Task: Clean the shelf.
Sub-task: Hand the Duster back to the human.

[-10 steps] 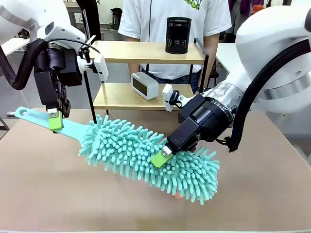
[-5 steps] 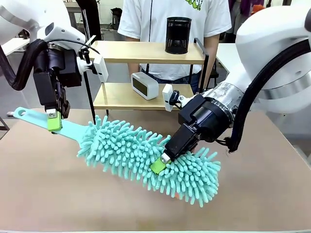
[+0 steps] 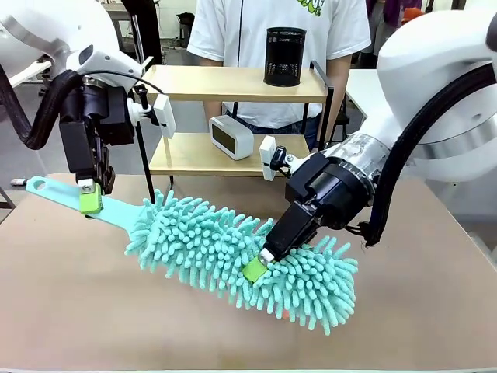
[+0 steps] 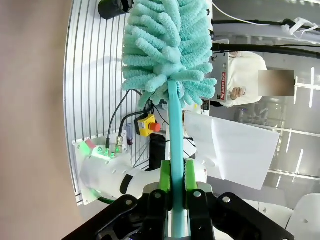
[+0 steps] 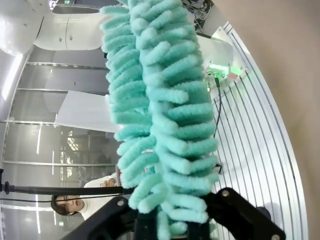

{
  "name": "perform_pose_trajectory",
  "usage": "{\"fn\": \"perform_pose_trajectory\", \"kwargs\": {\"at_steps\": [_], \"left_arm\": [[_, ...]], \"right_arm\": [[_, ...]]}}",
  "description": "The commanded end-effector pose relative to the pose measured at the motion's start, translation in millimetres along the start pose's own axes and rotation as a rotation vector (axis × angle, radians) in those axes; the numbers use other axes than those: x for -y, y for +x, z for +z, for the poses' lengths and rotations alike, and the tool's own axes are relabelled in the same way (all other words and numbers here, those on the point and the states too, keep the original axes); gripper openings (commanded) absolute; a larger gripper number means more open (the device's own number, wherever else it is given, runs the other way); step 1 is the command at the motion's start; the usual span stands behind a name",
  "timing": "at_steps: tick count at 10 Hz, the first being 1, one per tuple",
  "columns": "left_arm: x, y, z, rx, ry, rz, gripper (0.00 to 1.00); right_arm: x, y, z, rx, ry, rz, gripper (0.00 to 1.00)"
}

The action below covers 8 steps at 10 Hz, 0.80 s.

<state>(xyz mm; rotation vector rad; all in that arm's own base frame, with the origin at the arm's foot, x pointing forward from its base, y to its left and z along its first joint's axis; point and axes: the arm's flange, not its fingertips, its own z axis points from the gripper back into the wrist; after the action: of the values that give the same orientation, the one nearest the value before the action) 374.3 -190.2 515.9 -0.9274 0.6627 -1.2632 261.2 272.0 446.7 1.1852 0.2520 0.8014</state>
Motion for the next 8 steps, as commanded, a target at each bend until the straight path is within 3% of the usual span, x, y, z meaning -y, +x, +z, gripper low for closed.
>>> {"fn": "perform_pose_trajectory", "kwargs": {"at_steps": [1,2,3,4,6,7,8], "left_arm": [[8.5,-2.6,8.2,-0.020,-0.019,-0.033,0.12],[9.7,-3.0,8.4,-0.026,-0.006,-0.038,0.67],[11.6,-3.6,9.2,-0.018,-0.010,-0.052,0.69],[13.4,-5.3,10.7,-0.014,-0.011,-0.057,1.00],[18.5,-18.7,17.7,0.035,0.024,-0.045,1.00],[22.8,-42.5,27.0,0.117,0.060,-0.016,0.94],[27.4,-77.5,37.8,0.256,0.105,0.046,1.00]], "right_arm": [[4.7,0.8,-0.3,0.001,0.038,0.028,0.00],[4.8,0.9,-0.1,-0.002,0.039,0.025,0.00],[4.9,1.1,0.2,-0.002,0.040,0.024,0.00],[4.6,0.9,0.7,-0.002,0.038,0.028,0.00],[2.7,-3.7,7.1,0.010,0.045,0.038,0.00],[-2.6,-14.8,22.5,0.024,0.069,0.056,0.00],[-12.4,-34.6,47.0,-0.008,0.161,0.063,0.00]]}}
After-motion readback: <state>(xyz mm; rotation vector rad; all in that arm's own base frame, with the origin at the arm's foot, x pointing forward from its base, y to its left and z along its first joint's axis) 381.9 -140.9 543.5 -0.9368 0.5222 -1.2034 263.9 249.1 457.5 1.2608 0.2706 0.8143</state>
